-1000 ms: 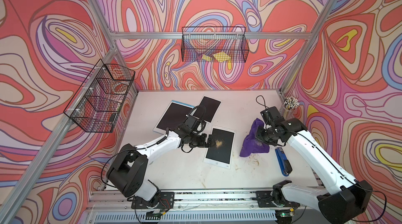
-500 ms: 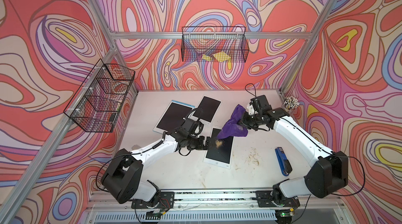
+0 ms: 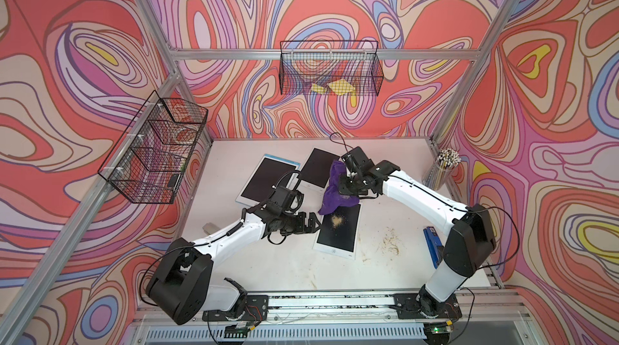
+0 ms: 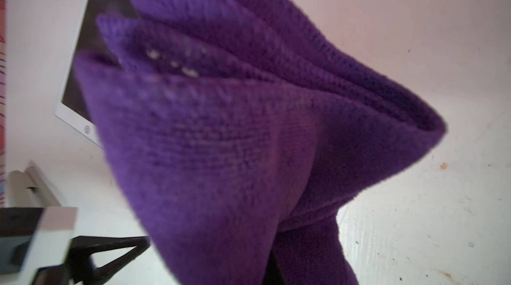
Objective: Wipe the drawing tablet
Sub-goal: Wipe the dirt from the drawing tablet.
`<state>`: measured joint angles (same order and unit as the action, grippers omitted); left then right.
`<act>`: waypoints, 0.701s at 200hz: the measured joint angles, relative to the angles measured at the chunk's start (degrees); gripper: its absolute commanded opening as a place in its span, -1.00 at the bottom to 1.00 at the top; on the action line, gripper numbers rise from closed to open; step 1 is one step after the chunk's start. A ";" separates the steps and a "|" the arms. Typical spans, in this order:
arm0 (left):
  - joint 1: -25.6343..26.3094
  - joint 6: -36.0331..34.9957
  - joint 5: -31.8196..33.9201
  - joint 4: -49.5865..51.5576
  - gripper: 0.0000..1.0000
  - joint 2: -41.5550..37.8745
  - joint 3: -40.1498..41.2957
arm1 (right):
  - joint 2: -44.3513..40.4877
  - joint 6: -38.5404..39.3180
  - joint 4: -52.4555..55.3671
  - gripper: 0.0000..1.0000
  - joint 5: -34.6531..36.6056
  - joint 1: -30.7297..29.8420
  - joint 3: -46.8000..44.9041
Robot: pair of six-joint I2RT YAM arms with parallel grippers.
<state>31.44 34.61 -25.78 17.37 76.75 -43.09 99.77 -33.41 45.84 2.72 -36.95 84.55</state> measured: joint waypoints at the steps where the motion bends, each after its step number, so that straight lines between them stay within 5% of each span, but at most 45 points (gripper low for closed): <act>1: -0.02 0.00 0.02 0.00 0.98 -0.09 0.04 | 0.26 0.09 0.00 -1.00 0.22 -0.22 0.00; 48: 0.83 -1.57 2.54 1.97 0.79 -2.47 0.22 | 5.29 0.81 -0.02 -1.00 3.34 -4.28 -0.07; 86: 7.48 -5.22 8.46 8.46 0.62 -0.15 -3.91 | 5.42 0.81 -0.33 -1.00 4.33 -4.33 -1.60; 140: 13.79 -6.54 12.41 10.25 0.68 4.52 -5.20 | 6.97 0.94 -1.66 -1.00 3.19 -4.35 -6.05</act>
<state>45.23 28.08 -13.37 27.62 81.28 -48.29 106.74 -32.47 44.18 5.91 -41.30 78.50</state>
